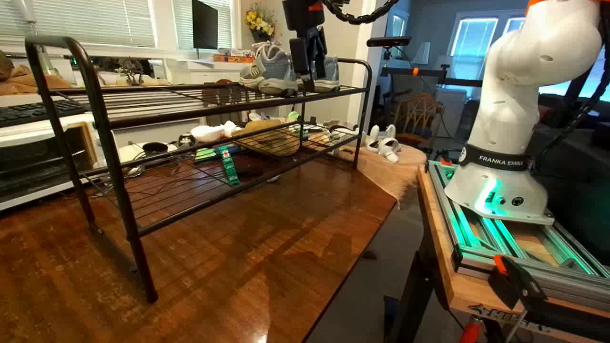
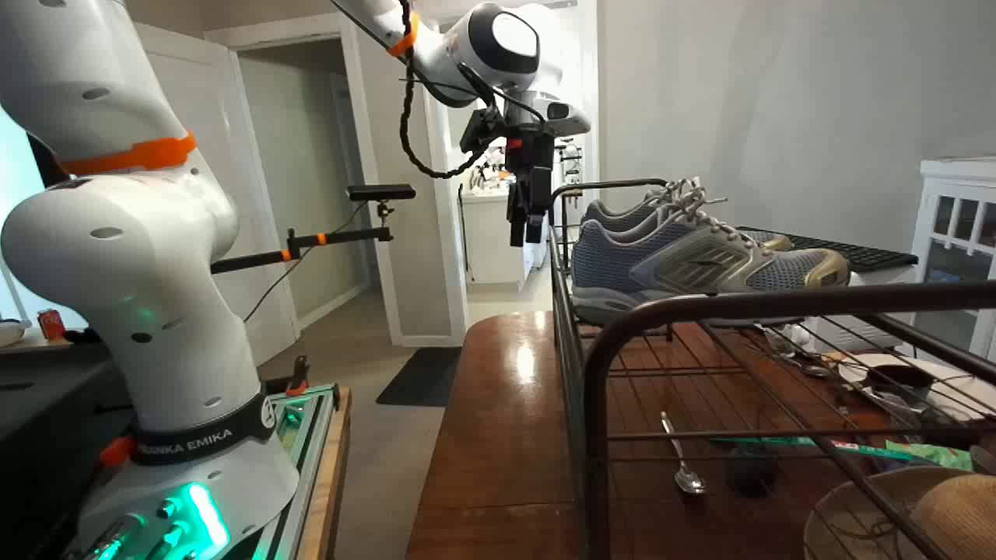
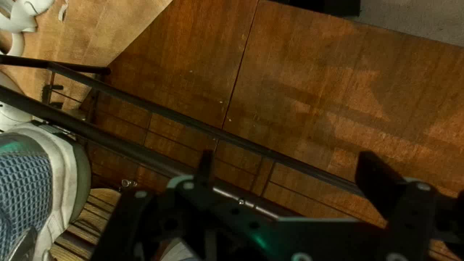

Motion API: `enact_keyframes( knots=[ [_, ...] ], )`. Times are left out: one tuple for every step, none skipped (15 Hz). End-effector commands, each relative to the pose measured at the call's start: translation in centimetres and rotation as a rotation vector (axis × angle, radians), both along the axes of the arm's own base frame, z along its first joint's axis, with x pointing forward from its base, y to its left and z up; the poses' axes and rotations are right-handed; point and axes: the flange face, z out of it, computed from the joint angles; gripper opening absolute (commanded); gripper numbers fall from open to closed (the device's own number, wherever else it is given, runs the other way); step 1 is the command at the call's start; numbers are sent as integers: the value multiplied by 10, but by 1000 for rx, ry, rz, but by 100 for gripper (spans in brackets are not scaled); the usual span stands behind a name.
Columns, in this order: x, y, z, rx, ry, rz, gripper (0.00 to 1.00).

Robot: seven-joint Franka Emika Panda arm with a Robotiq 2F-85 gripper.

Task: Move the shoe to the right

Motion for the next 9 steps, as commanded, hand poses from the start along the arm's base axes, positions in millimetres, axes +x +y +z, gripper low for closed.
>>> enact_keyframes(
  knots=[
    [0, 0, 0, 0, 1, 0, 100],
    [0, 0, 0, 0, 1, 0, 100],
    [0, 0, 0, 0, 1, 0, 100],
    [0, 0, 0, 0, 1, 0, 100],
    [0, 0, 0, 0, 1, 0, 100],
    [0, 0, 0, 0, 1, 0, 100],
    [0, 0, 0, 0, 1, 0, 100],
    [0, 0, 0, 0, 1, 0, 100],
    [3, -3, 5, 17, -27, -19, 100]
  ],
)
